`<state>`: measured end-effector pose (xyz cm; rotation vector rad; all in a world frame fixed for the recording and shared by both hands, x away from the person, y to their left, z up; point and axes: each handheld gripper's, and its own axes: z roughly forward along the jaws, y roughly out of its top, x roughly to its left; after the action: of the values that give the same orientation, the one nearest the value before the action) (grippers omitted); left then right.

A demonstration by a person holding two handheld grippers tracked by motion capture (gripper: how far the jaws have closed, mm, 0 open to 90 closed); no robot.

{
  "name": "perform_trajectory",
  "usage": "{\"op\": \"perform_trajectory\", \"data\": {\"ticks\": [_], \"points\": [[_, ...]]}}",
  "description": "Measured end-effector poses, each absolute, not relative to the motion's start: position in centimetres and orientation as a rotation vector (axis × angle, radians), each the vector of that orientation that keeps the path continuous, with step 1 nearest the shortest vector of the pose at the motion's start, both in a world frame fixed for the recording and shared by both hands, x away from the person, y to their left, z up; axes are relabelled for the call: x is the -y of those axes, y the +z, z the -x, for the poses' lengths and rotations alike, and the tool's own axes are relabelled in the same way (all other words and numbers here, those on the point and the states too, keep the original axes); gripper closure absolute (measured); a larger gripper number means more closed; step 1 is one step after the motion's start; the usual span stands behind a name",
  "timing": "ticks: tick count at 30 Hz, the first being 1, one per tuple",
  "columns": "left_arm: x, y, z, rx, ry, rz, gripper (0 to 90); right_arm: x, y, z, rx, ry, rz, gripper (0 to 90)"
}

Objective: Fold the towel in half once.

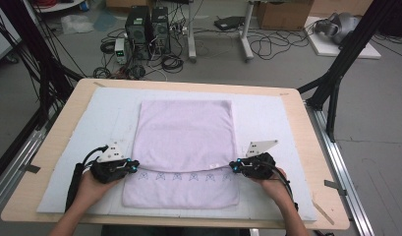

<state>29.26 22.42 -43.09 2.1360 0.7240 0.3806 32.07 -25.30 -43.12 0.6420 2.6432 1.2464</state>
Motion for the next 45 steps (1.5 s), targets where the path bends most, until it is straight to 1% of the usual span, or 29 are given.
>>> {"op": "perform_trajectory", "data": {"ticks": [4,7,9,10,12,13,14,15,18,19,21,23,24,26,28,29,30,31,33,34,38,45], "points": [[-23.1,-41.6,-28.3,-0.71,0.388,-2.106,85.8,25.5,-41.5,-31.2,-2.624,1.288,-0.617,87.2],[-24.0,-40.7,-27.0,-0.694,0.383,-2.092,85.9,25.4,-40.6,-29.7,-2.621,1.32,-0.572,87.3],[-24.5,-40.5,-25.7,-0.685,0.369,-2.083,85.9,25.4,-40.4,-28.5,-2.624,1.34,-0.548,87.3],[-24.7,-40.5,-24.9,-0.679,0.363,-2.08,85.6,25.4,-40.5,-27.1,-2.646,1.359,-0.534,87.2],[-24.9,-40.7,-23.7,-0.661,0.347,-2.092,84.5,25.4,-40.7,-26.4,-2.664,1.354,-0.523,87.2],[-24.8,-40.9,-23.3,-0.656,0.344,-2.098,79.9,25.3,-40.9,-25.9,-2.683,1.347,-0.516,86.1],[-24.8,-41.1,-23.0,-0.661,0.341,-2.106,71.0,25.3,-41.1,-25.5,-2.698,1.343,-0.508,79.6],[-24.8,-41.1,-22.9,-0.658,0.342,-2.114,64.0,25.3,-41.2,-25.4,-2.701,1.344,-0.511,76.7],[-24.7,-41.1,-23.3,-0.663,0.338,-2.104,57.9,25.5,-41.1,-26.0,-2.666,1.363,-0.542,69.4],[-24.6,-41.1,-23.5,-0.663,0.34,-2.099,57.9,25.5,-41.0,-26.3,-2.654,1.364,-0.55,68.2],[-24.4,-41.3,-24.0,-0.657,0.341,-2.101,60.3,25.3,-41.3,-27.2,-2.643,1.353,-0.559,65.1],[-24.1,-41.8,-24.5,-0.651,0.333,-2.12,66.6,24.9,-41.9,-28.0,-2.655,1.343,-0.563,64.3],[-23.9,-42.1,-24.8,-0.649,0.328,-2.134,67.9,24.8,-42.2,-28.3,-2.662,1.339,-0.559,63.2],[-23.5,-42.9,-25.1,-0.659,0.304,-2.156,68.4,24.4,-43.0,-28.7,-2.694,1.321,-0.575,61.3],[-23.0,-43.9,-25.3,-0.668,0.285,-2.189,64.6,24.2,-43.6,-28.8,-2.724,1.293,-0.57,60.7],[-22.8,-44.3,-25.3,-0.665,0.277,-2.204,64.6,24.0,-43.9,-28.6,-2.742,1.274,-0.572,62.1],[-22.7,-44.5,-25.1,-0.659,0.299,-2.183,65.6,23.9,-44.3,-28.6,-2.758,1.256,-0.572,65.0],[-22.6,-44.4,-25.1,-0.65,0.292,-2.188,72.6,23.8,-44.5,-28.4,-2.75,1.245,-0.574,69.1],[-22.4,-44.3,-25.1,-0.65,0.29,-2.195,84.1,23.9,-44.6,-28.3,-2.748,1.258,-0.574,83.1],[-22.3,-44.2,-25.1,-0.653,0.292,-2.195,85.8,23.9,-44.5,-28.4,-2.757,1.261,-0.57,85.8],[-22.5,-43.6,-24.9,-0.648,0.299,-2.177,87.1,24.0,-43.9,-28.3,-2.745,1.27,-0.558,87.3],[-23.2,-41.0,-23.5,-0.619,0.325,-2.121,87.1,25.0,-41.4,-27.2,-2.659,1.365,-0.526,87.5]]}}
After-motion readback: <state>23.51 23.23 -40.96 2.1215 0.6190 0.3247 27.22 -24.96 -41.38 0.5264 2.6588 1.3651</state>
